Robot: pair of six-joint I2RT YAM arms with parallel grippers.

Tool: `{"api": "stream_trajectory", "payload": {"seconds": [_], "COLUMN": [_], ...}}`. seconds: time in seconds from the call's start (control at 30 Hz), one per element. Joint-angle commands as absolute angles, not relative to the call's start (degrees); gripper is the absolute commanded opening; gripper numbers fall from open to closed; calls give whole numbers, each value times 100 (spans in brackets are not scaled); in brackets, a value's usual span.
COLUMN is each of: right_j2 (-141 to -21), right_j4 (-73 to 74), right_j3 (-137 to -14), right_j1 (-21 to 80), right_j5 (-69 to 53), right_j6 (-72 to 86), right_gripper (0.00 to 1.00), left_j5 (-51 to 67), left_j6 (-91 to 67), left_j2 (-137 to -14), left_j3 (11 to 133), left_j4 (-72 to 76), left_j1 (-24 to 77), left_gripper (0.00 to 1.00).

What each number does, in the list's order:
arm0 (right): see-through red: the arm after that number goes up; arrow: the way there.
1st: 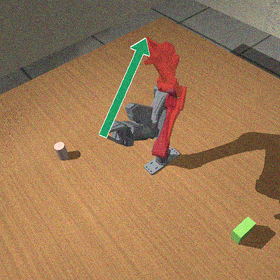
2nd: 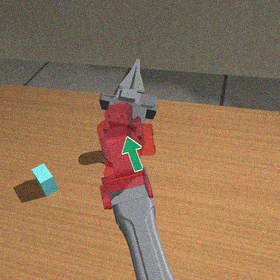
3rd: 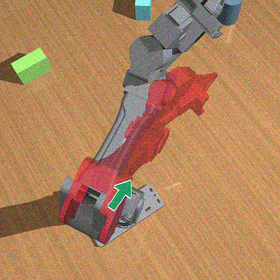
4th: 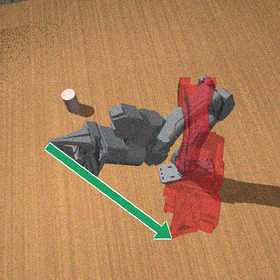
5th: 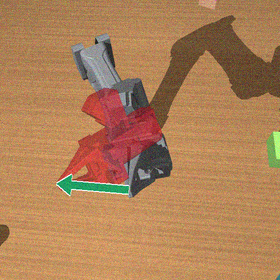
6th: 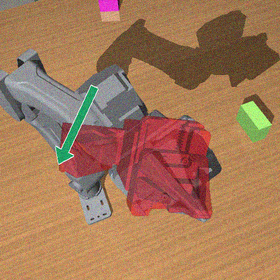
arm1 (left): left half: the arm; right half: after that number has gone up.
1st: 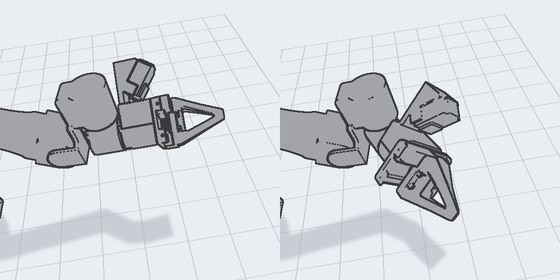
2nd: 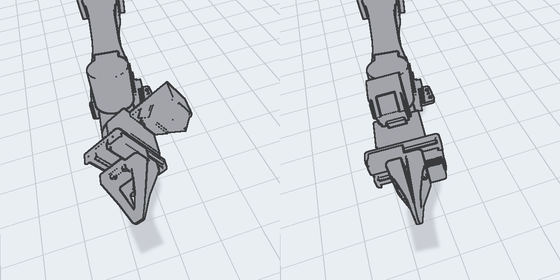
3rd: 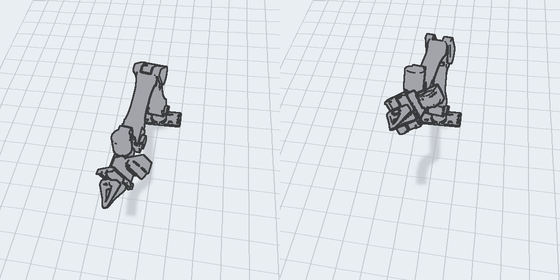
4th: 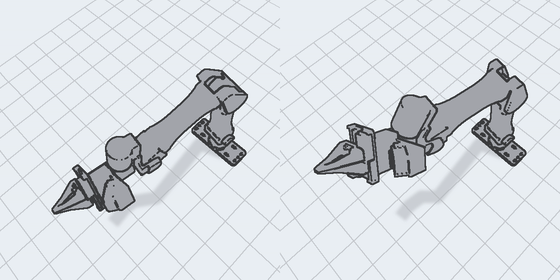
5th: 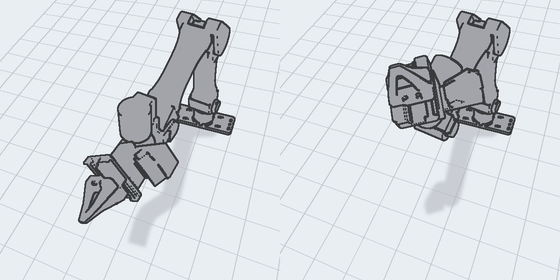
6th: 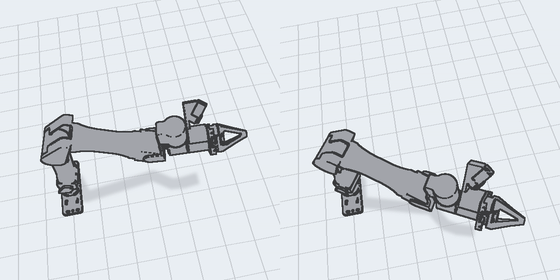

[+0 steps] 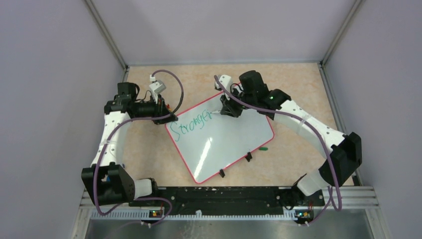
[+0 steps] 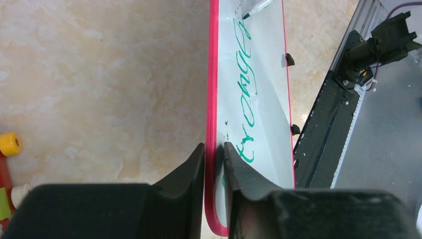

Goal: Write a sentence on the whiteboard

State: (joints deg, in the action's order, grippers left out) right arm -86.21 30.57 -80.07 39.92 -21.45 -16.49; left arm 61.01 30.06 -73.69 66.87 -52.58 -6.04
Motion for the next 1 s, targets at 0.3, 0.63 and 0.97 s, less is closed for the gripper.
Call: {"api": "stream_trajectory", "payload": {"seconds": [0.3, 0.63, 0.97], "right_j2": [-8059, -7888, -7774], "right_j4": [3532, 3783, 3591], "right_j3": [-8601, -8440, -8121], "right_j1": [3929, 3906, 3425], "right_j5": [-3162, -3147, -3469], "right_j6": [-1841, -2030, -1947], "right_gripper": [0, 0, 0], "left_j5": [6504, 6058, 6034], "left_j6": [2976, 2482, 2557], "left_j2": [-7635, -8292, -8765], "left_j3": [7372, 7822, 8092], "left_j4": [-5121, -4651, -4649], "left_j1": [-462, 761, 1226], "left_gripper": [41, 48, 42]}}
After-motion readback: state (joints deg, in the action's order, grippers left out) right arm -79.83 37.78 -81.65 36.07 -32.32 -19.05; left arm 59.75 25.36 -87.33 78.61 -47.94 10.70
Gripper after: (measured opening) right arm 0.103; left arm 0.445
